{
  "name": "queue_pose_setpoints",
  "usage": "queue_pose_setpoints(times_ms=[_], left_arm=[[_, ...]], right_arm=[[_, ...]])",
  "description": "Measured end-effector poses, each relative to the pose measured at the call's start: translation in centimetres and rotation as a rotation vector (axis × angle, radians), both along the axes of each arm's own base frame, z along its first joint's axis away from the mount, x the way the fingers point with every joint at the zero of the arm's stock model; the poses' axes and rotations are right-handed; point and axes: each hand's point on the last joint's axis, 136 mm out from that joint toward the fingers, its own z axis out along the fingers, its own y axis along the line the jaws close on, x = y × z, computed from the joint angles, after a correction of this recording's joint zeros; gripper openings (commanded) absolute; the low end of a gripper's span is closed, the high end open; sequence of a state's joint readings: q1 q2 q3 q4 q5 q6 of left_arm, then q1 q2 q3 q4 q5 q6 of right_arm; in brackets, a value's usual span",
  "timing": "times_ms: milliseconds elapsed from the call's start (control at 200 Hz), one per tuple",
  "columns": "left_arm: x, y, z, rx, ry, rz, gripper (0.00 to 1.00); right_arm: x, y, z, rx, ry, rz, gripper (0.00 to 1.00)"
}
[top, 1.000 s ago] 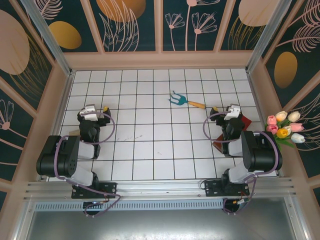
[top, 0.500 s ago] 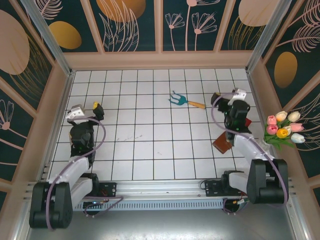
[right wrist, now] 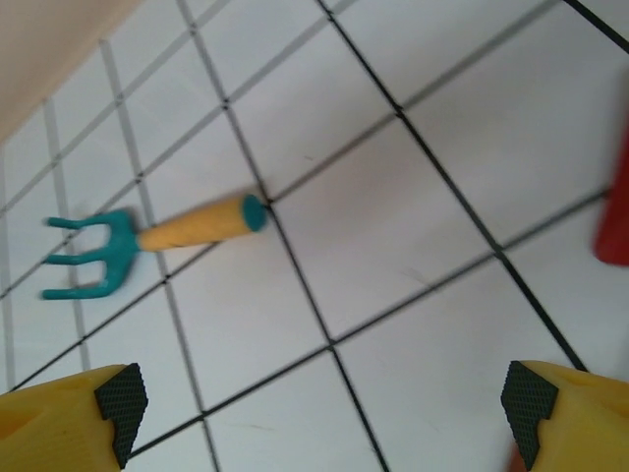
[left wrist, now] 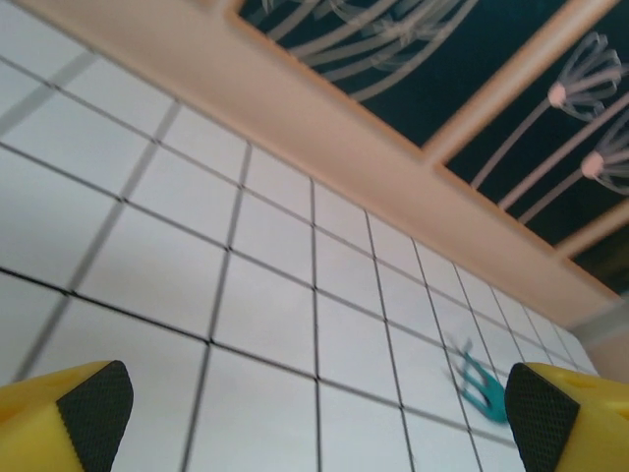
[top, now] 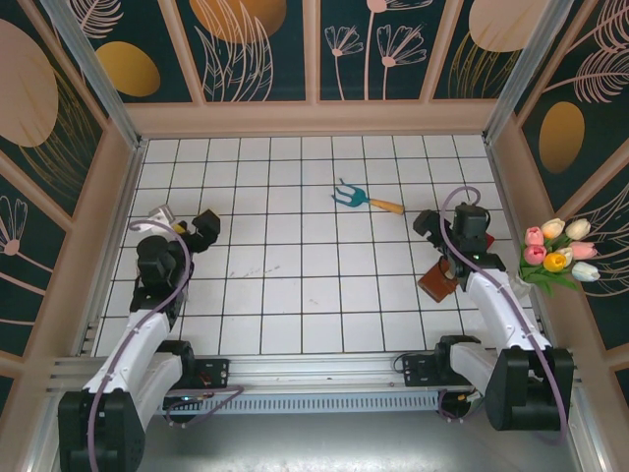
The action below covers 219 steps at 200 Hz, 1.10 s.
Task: Put the credit cards into the card holder
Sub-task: Move the card holder to the center of the table.
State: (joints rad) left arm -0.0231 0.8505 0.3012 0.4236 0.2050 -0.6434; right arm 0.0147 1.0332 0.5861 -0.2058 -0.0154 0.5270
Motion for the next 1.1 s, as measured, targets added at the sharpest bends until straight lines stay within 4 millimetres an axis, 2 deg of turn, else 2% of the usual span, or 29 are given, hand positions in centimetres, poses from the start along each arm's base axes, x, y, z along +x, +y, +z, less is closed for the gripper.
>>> queue_pose_setpoints(times_ms=[175, 285, 375, 565, 736, 856, 981, 1096], left_arm=[[0.2, -3.6, -1.8, -0.051, 0.122, -0.178, 0.99], [-0.2, -5.8, -1.6, -0.050, 0.142, -0.262, 0.99], [-0.5, -6.8, -1.4, -0.053, 0.144, -0.303, 0.99], [-0.7, -7.1, -1.6, -0.053, 0.156, -0.312, 0.99], [-0.7, -7.1, -1.9, -0.053, 0.167, -0.312, 0.99], [-0.6, -7.2, -2.5, -0.054, 0.189, -0.314, 0.99], [-0.7, -7.4, -3.0, -0.056, 0.209, -0.322, 0.99], [-0.7, -7.4, -3.0, -0.056, 0.210, -0.323, 0.99]], right_arm=[[-1.2, -1.4, -3.4, -0.001, 0.144, -0.115, 0.91], [-1.6, -1.5, -5.2, 0.024, 0.210, -0.162, 0.89], [-1.8, -1.3, -5.5, 0.038, 0.226, -0.180, 0.89], [-2.6, 0.3, -5.7, 0.000, 0.255, -0.148, 0.89], [-3.3, 2.4, -4.7, -0.038, 0.254, -0.105, 0.88], [-3.6, 3.5, -5.4, -0.016, 0.277, -0.084, 0.89], [-4.7, 2.7, -7.1, -0.023, 0.339, -0.147, 0.89], [-5.5, 1.4, -7.6, -0.041, 0.363, -0.214, 0.89]])
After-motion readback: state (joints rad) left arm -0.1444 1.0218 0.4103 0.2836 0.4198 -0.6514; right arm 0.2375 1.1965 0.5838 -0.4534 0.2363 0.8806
